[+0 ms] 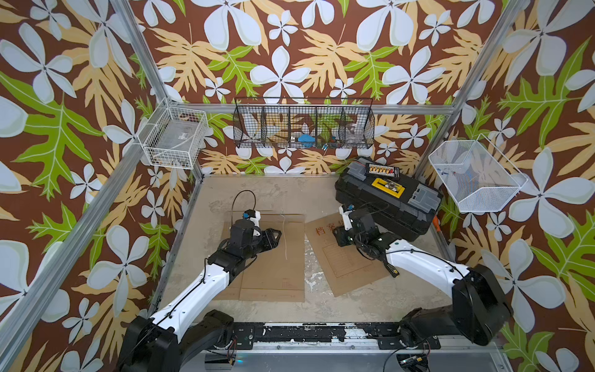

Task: Open the file bag
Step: Place the file bag at the file bag, then pick up the file bag from the center of the board.

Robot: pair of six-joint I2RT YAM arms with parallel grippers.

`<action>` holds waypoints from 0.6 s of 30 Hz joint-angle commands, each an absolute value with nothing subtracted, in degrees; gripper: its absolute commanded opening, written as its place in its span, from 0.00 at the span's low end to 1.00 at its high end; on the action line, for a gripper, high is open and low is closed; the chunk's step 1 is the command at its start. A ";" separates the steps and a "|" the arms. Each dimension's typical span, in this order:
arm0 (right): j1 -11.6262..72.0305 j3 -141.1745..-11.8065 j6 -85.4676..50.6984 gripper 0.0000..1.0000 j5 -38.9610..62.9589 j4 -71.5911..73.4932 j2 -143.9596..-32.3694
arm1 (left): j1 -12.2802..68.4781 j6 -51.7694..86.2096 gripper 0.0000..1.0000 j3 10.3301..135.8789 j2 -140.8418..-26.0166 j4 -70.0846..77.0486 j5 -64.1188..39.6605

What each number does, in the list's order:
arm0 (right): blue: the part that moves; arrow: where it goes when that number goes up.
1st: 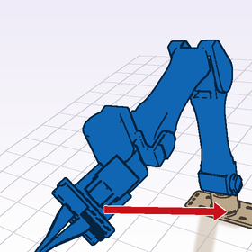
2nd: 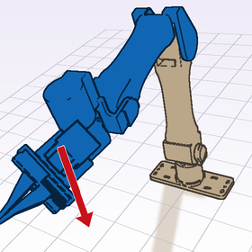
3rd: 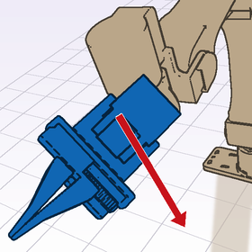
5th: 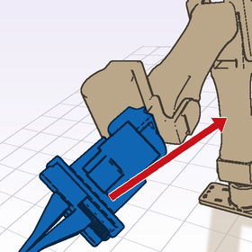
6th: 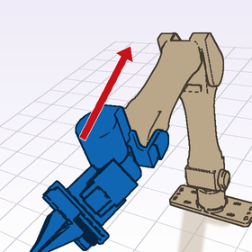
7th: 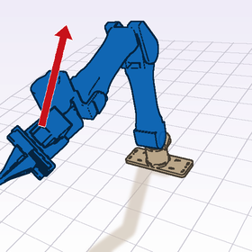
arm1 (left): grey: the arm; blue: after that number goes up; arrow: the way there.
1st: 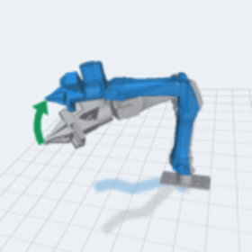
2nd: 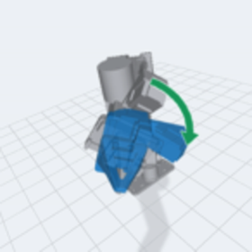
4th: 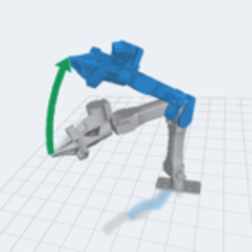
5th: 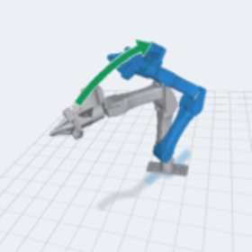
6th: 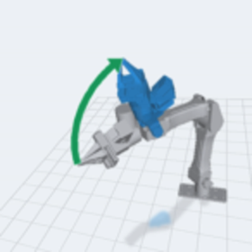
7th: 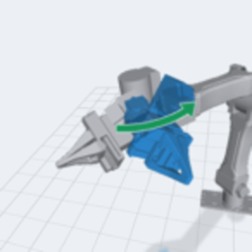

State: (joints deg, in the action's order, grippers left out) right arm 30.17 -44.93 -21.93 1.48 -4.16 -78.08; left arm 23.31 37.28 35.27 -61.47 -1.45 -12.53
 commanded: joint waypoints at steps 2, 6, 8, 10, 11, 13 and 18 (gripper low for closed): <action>25.09 -35.95 -26.31 0.39 6.84 0.71 -71.82 | 29.25 38.36 0.60 35.17 -64.99 5.92 -13.18; 14.91 -29.25 -29.11 0.39 14.83 2.66 -68.65 | 34.86 39.46 0.60 36.61 -71.18 9.01 -13.14; 10.62 -26.61 -30.30 0.39 16.93 3.76 -67.38 | 37.35 40.12 0.60 37.30 -73.72 10.32 -12.90; 7.05 -24.83 -30.41 0.43 18.07 4.12 -67.01 | 39.64 41.08 0.63 37.66 -76.27 12.11 -12.84; 6.11 -24.32 -30.18 0.45 18.02 4.43 -67.26 | 40.60 41.45 0.64 37.77 -77.40 12.82 -12.83; 4.49 -23.70 -29.64 0.49 18.48 4.39 -68.20 | 42.27 42.32 0.66 38.05 -79.76 14.22 -12.92; 3.26 -23.14 -29.38 0.61 19.17 5.63 -70.40 | 45.46 44.03 0.67 39.23 -84.77 16.30 -13.27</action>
